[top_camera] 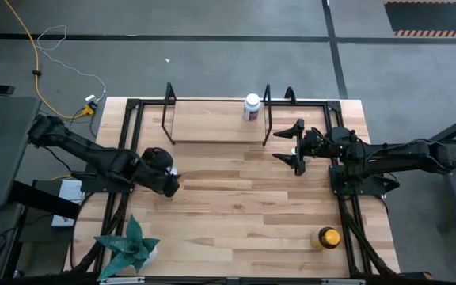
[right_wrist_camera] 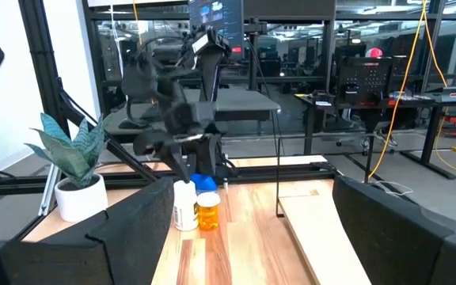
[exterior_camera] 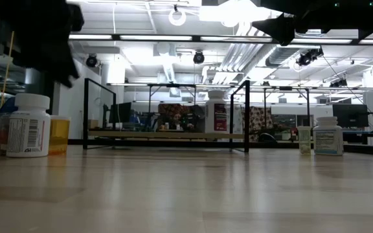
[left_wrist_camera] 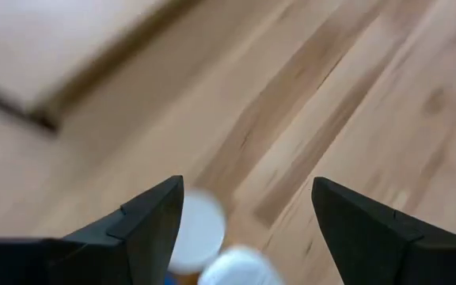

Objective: Pick and place medicine bottles onto shelf by color
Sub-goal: Put the left small white pill bottle on the shelf

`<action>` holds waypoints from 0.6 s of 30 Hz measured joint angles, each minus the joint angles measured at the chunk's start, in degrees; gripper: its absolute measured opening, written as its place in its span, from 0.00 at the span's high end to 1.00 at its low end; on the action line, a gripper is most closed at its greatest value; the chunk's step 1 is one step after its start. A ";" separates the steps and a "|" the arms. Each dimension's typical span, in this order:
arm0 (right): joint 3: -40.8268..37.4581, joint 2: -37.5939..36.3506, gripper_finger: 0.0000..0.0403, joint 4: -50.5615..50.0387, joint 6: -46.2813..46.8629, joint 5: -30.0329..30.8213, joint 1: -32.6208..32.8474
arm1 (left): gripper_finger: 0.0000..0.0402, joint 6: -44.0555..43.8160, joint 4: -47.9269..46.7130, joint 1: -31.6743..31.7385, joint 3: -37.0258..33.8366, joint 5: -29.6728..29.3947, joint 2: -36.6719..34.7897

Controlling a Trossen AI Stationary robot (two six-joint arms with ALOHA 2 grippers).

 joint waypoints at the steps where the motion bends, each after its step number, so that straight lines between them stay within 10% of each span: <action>1: 0.00 0.00 0.16 -0.08 0.01 0.00 0.00 | 0.33 -2.18 -1.74 0.02 0.22 1.62 0.99; 18: 0.00 0.00 0.16 -0.56 0.01 0.00 0.00 | 0.33 -8.55 -6.62 0.07 3.08 5.96 4.46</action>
